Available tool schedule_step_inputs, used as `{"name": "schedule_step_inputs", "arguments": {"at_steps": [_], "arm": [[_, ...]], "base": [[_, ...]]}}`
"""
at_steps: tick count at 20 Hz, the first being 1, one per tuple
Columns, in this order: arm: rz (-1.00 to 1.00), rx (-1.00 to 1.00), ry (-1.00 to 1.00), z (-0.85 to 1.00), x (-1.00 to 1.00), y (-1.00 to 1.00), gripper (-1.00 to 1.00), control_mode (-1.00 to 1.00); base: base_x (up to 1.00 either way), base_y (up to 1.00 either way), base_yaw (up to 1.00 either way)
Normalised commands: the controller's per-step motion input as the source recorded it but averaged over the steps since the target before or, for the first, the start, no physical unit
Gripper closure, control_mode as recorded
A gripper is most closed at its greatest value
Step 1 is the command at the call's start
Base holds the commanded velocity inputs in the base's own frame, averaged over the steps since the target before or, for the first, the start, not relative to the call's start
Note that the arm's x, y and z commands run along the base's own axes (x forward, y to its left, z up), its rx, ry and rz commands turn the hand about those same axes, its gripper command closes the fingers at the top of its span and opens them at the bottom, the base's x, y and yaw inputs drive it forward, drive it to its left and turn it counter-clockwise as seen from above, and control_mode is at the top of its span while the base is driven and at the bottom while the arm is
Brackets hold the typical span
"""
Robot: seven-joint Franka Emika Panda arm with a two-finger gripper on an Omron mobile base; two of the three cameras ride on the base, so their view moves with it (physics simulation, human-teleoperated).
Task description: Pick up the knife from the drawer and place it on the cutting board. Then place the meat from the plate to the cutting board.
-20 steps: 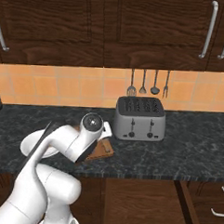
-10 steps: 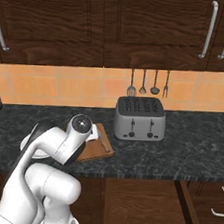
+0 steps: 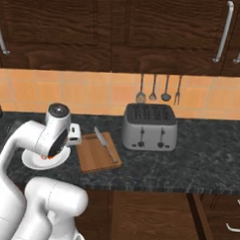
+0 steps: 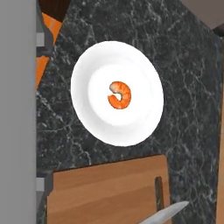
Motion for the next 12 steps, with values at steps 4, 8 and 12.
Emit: {"name": "schedule_step_inputs", "arguments": {"at_steps": [4, 8, 12], "arm": [[-0.05, -0.02, 0.14, 0.00, 0.00, 0.62, -1.00, -1.00], [-0.07, -0.05, 0.12, -0.09, 0.00, 0.49, -1.00, -1.00], [-0.04, -0.05, 0.04, -0.26, 0.00, 0.46, -1.00, -1.00]], "base": [[0.00, 0.00, 0.00], [0.00, 0.00, 0.00], [0.00, 0.00, 0.00]]}}
